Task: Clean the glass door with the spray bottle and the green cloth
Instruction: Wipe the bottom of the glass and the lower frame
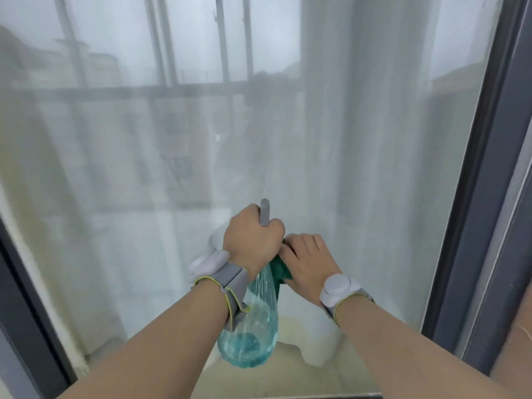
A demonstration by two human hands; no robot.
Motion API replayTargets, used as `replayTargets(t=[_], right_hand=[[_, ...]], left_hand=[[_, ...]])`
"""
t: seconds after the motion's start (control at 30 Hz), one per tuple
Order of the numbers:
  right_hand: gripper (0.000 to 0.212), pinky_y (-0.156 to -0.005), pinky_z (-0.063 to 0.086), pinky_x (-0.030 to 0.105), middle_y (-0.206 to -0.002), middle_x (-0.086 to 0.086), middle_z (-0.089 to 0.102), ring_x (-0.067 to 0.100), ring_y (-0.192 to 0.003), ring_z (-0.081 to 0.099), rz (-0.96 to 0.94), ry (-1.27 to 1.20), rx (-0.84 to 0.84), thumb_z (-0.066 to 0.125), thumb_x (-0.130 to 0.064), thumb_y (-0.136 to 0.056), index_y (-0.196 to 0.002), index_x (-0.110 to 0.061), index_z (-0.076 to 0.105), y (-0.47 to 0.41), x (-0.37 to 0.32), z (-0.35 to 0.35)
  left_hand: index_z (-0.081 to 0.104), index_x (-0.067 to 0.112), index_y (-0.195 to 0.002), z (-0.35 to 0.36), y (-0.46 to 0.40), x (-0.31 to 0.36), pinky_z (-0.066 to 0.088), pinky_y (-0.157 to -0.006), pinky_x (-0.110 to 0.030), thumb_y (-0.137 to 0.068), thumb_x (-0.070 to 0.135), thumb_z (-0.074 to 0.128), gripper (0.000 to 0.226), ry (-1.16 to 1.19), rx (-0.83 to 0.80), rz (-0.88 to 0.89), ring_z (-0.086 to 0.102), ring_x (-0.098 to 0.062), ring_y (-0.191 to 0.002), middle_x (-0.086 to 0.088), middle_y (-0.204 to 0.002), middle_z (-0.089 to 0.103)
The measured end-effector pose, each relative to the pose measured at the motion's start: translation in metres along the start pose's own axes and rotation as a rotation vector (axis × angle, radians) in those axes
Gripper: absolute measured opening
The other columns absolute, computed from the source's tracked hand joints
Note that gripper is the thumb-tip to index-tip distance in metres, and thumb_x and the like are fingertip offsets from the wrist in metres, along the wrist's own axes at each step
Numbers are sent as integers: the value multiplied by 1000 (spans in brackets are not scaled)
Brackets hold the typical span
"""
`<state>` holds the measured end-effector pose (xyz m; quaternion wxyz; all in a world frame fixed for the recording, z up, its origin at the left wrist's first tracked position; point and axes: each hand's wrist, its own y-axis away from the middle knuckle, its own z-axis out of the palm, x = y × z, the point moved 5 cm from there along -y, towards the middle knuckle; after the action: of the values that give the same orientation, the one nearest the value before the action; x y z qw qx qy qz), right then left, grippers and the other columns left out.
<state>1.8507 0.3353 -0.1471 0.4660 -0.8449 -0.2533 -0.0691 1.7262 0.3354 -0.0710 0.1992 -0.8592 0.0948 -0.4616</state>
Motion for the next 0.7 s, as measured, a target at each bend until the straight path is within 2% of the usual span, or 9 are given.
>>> replayTargets(t=[0.07,0.13,0.23,0.33,0.4,0.5,0.57,0.63,0.7], right_hand=[[51,-70,32,38,-96,6,53,29,-76,49,-5,15,23,69,-40,-72,-111,-16,46,-19,8,-3],[48,-70,33,38,-97,7,52,30,-77,49,62,29,101,58,-45,-74,-110,-16,46,-33,26,-17],[47,-74,36,39,-101,12,49,29,-84,44,370,-8,318,52,-43,-75,-112,-14,45,-49,60,-40],[50,-79,33,38,-105,14,47,27,-91,38,579,-51,424,56,-39,-74,-115,-12,42,-48,66,-40],[51,-78,34,39,-105,14,46,28,-90,41,566,-45,422,60,-36,-74,-115,-11,43,-37,50,-30],[51,-69,36,40,-98,12,50,31,-78,48,202,43,233,71,-33,-74,-112,-12,45,-29,17,-10],[45,-69,35,40,-98,10,51,31,-77,49,122,52,167,62,-37,-78,-112,-13,45,-30,13,-6],[45,-73,36,39,-102,10,48,30,-82,47,246,-29,222,55,-39,-78,-113,-13,44,-37,23,-14],[47,-79,37,39,-106,11,47,29,-92,43,519,-126,366,58,-35,-76,-113,-12,44,-43,42,-27]], left_hand=[[50,6,-79,-12,-3,1,38,-60,-34,-69,32,45,28,37,32,8,45,-25,-66,-5,-74,54],[47,11,-75,-17,-7,4,37,-61,-33,-66,31,42,23,93,27,13,44,-24,-65,-2,-72,50],[46,13,-74,-23,-15,4,34,-62,-33,-66,30,43,19,143,3,22,40,-24,-63,1,-69,47],[39,14,-72,-22,-19,2,31,-60,-34,-67,30,45,18,195,-19,35,35,-24,-63,1,-67,40],[40,14,-71,-17,-16,-1,31,-59,-33,-68,30,47,18,227,-20,44,36,-22,-62,1,-67,41],[44,13,-71,-13,-11,-7,35,-59,-33,-68,31,49,18,275,-12,27,39,-21,-63,2,-68,45],[42,15,-71,-13,-11,-14,33,-58,-33,-67,30,48,17,294,-4,0,38,-21,-63,2,-68,43],[41,15,-70,-18,-11,-19,32,-59,-33,-68,29,48,16,308,5,-8,36,-22,-62,3,-67,41],[44,14,-72,-21,-12,-22,32,-59,-33,-69,29,48,15,297,10,5,35,-22,-62,3,-67,42]])
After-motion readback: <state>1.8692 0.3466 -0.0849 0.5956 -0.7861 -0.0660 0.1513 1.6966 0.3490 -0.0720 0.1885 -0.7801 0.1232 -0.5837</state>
